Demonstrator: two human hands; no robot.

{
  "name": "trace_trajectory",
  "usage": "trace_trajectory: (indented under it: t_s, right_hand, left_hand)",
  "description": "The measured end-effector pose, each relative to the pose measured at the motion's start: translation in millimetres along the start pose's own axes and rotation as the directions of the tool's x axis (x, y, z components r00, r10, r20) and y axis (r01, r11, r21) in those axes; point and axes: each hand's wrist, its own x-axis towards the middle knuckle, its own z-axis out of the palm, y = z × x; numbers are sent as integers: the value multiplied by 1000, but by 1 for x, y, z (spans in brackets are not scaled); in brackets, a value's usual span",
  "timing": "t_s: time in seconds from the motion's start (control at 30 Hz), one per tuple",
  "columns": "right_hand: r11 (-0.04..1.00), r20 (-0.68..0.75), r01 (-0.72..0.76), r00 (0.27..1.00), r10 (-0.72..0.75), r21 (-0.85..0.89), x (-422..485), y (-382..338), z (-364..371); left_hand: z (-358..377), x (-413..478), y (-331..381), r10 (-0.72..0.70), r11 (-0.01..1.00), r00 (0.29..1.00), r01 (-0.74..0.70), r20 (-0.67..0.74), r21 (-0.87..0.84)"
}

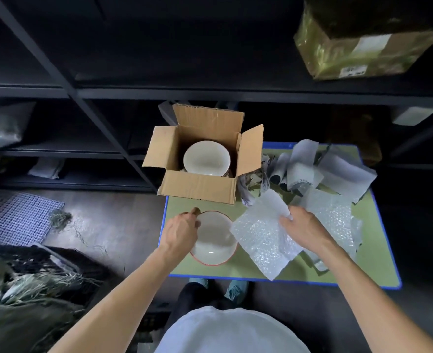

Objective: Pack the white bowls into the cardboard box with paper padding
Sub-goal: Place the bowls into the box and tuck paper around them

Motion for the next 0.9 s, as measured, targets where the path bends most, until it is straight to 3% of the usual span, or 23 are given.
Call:
trace_trajectory:
  t_s: [0.37,0.5,0.63,0.7,0.8,0.9]
  right_hand:
    - [990,-121,-55,990,71,130,-3,21,-9]
    - [981,-177,-105,975,133,161,-13,40,-19]
    - [961,-145,-120,977,160,249,-28,48,-18]
    - [918,-96,-101,984,148,384,-37,50,-16]
    - [731,-15,-55,996,89,681,-54,48,-15]
    - [594,22,-40,999,36,803,-64,45,-15]
  left_hand:
    - [-22,-16,12,51,972,998,-39,48,-231]
    - [-20,-24,38,126,955,989,-100,76,-279]
    - [-22,-24,76,219,938,970,-180,104,-297]
    - [-22,-23,95,272,898,954,-203,128,-391]
    - [-24,-20,117,290,834,948,-182,133,-520]
    - [-25,-16,132,301,808,944,-179,132,-561]
